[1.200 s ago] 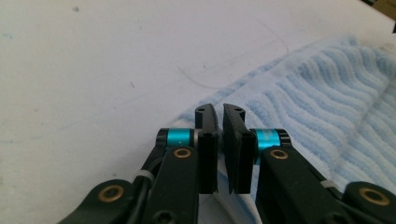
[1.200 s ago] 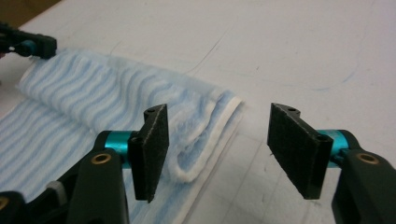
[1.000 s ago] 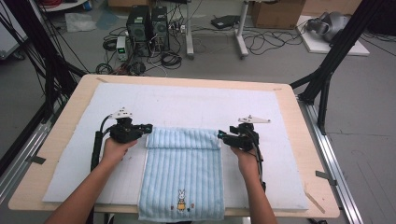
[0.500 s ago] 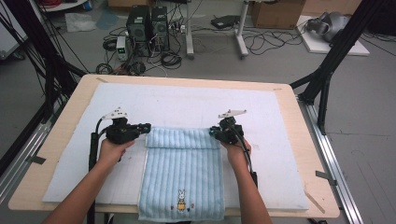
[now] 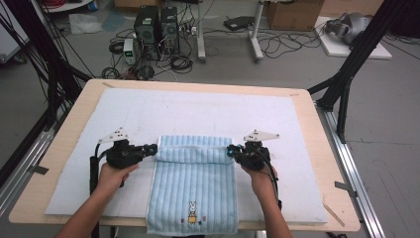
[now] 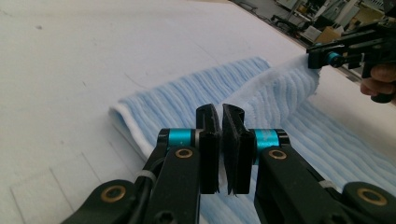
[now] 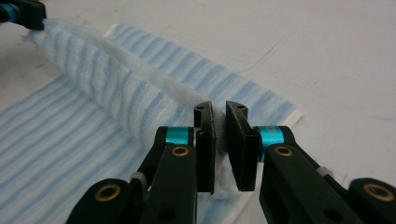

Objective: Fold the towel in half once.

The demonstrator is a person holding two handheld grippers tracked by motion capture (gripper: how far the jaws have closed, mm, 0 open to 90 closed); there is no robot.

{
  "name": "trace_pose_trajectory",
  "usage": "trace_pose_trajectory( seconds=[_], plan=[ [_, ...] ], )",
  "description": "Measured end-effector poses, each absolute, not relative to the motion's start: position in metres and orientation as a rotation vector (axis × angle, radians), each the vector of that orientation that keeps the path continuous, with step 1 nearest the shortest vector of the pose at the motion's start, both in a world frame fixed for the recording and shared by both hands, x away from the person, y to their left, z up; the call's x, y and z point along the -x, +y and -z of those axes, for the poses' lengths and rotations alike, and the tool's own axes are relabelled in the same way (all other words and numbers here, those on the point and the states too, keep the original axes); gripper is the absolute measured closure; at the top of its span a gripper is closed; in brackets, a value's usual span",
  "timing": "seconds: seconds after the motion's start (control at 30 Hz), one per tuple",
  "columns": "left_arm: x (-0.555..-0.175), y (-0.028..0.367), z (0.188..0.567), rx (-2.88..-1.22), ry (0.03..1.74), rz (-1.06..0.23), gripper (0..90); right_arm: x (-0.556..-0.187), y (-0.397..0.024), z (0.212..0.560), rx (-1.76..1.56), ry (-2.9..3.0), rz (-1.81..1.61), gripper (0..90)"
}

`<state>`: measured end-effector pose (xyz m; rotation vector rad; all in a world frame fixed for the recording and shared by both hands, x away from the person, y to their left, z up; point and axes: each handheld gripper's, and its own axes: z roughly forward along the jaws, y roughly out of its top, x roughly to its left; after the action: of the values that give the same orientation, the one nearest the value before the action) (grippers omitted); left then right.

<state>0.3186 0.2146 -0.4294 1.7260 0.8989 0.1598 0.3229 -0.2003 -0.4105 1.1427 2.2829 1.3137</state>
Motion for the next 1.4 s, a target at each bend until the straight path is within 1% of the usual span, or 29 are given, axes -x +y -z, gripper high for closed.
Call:
trace_pose_trajectory(
  seconds=[0.2,0.4,0.6,0.73,0.77,0.83,0.9,0.93,0.97,1.03,1.1,1.27,1.4],
  plan=[
    [-0.291,0.212,0.434,-1.750,0.891,-0.161,84.8,-0.288,-0.203,0.416,-1.114,2.299,-1.325,81.9],
    [-0.266,0.208,0.436,-1.774,0.870,-0.160,84.7,-0.260,-0.208,0.418,-1.112,2.293,-1.324,81.9],
    [-0.251,0.207,0.438,-1.805,0.863,-0.151,84.7,-0.244,-0.208,0.425,-1.092,2.336,-1.289,81.6],
    [-0.245,0.207,0.442,-1.836,0.864,-0.130,84.1,-0.239,-0.208,0.430,-1.093,2.369,-1.264,80.5],
    [-0.245,0.208,0.443,-1.841,0.868,-0.124,83.1,-0.239,-0.208,0.431,-1.089,2.377,-1.253,79.5],
    [-0.246,0.210,0.443,-1.831,0.879,-0.122,77.2,-0.238,-0.208,0.433,-1.090,2.392,-1.245,76.8],
    [-0.250,0.214,0.440,-1.795,0.921,-0.128,62.2,-0.239,-0.210,0.431,-1.125,2.385,-1.277,66.3],
    [-0.252,0.218,0.438,-1.770,0.940,-0.133,57.7,-0.240,-0.212,0.430,-1.143,2.363,-1.309,62.9],
    [-0.255,0.221,0.437,-1.746,0.955,-0.149,55.2,-0.242,-0.214,0.427,-1.158,2.329,-1.348,60.4],
    [-0.260,0.226,0.434,-1.718,0.983,-0.167,54.1,-0.246,-0.216,0.425,-1.181,2.286,-1.385,59.9],
    [-0.265,0.230,0.433,-1.706,1.000,-0.177,53.7,-0.250,-0.212,0.426,-1.175,2.297,-1.365,61.7],
    [-0.278,0.235,0.436,-1.706,1.026,-0.189,54.1,-0.260,-0.192,0.439,-1.105,2.399,-1.207,65.5],
    [-0.286,0.235,0.435,-1.702,1.031,-0.189,54.0,-0.261,-0.190,0.447,-1.072,2.435,-1.164,68.6]
  ],
)
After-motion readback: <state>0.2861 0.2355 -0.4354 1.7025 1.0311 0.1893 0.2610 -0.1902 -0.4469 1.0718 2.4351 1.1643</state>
